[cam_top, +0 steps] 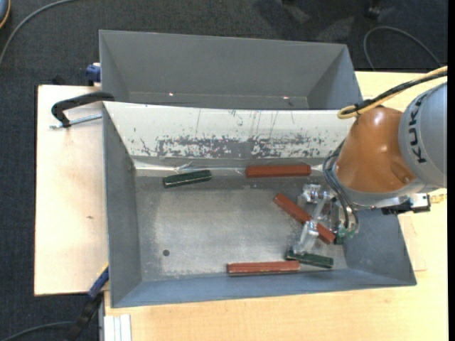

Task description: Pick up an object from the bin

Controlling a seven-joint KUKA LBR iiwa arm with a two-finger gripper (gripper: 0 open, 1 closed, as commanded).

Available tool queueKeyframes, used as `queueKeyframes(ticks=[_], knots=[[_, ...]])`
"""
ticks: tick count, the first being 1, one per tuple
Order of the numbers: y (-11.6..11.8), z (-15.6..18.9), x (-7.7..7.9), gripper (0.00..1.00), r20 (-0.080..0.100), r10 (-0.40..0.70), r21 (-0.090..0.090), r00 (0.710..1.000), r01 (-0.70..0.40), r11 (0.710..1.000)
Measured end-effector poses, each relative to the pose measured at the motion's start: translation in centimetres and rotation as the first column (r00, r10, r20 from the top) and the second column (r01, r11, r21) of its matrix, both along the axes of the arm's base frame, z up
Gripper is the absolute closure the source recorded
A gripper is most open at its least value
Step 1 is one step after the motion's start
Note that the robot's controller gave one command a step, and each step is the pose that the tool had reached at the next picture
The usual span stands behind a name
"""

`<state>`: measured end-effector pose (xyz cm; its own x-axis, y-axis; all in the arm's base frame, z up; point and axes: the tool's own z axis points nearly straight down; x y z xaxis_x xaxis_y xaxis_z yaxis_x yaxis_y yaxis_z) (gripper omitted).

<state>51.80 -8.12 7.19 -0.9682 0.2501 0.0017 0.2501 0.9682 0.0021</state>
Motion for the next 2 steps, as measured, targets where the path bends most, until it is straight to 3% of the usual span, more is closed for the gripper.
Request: queueKeyframes(ticks=[1, 2], knots=[[-0.1, 0.0, 0.1, 1.00, 0.002, -0.001, -0.001, 1.000, 0.001, 1.000], [-5.7, 16.1, 1.9, 1.00, 0.016, -0.007, -0.007, 1.000, 0.007, 1.000]])
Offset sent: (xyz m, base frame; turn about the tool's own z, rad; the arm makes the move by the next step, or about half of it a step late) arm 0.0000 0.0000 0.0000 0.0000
